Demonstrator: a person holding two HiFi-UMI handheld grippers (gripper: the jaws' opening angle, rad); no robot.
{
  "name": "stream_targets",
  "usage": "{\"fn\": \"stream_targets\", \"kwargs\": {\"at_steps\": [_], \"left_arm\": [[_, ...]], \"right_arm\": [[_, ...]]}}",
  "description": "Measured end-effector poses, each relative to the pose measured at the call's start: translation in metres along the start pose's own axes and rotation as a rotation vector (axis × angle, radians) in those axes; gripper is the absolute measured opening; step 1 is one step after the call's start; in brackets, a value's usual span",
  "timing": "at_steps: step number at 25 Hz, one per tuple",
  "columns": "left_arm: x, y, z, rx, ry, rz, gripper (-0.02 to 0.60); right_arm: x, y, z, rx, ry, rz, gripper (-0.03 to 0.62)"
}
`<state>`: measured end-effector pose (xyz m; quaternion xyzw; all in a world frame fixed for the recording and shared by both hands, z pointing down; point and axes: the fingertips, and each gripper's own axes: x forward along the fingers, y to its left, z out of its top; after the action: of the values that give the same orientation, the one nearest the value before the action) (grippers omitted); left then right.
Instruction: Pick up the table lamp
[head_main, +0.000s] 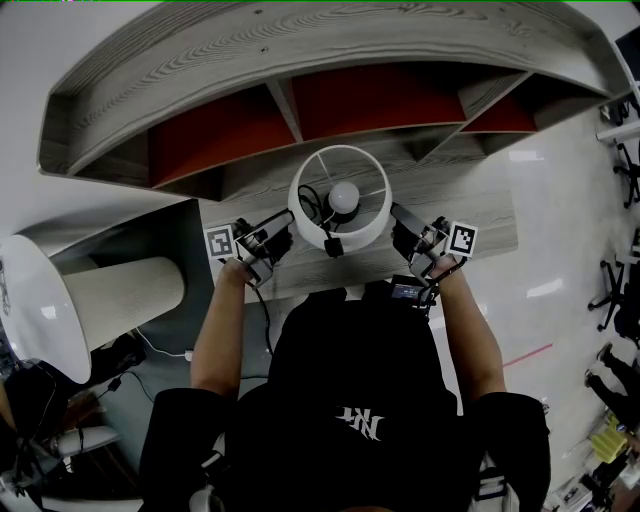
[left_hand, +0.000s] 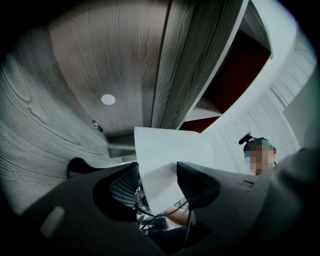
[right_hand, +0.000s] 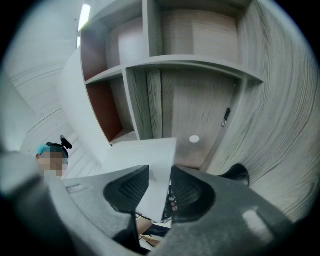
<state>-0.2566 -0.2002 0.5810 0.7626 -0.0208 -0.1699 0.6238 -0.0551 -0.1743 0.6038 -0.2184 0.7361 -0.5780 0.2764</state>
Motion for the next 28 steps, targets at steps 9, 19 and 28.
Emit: {"fn": "stream_targets", "kwargs": {"at_steps": [9,19,28], "left_arm": [[0.007,-0.011,-0.007,0.019,0.019,-0.014,0.227],[0.028,-0.049,-0.014,0.071,0.064,-0.056,0.227],[0.042,-0.084,-0.008,0.119,0.068,-0.104,0.229]], "right_arm": [[-0.011,0.013,-0.002,-0.008,-0.011,0.014,0.135],[-0.018,0.061,0.015,-0.086,-0.032,0.074,0.130],[-0.011,0.107,0.026,-0.178,-0.019,0.097,0.129]]}}
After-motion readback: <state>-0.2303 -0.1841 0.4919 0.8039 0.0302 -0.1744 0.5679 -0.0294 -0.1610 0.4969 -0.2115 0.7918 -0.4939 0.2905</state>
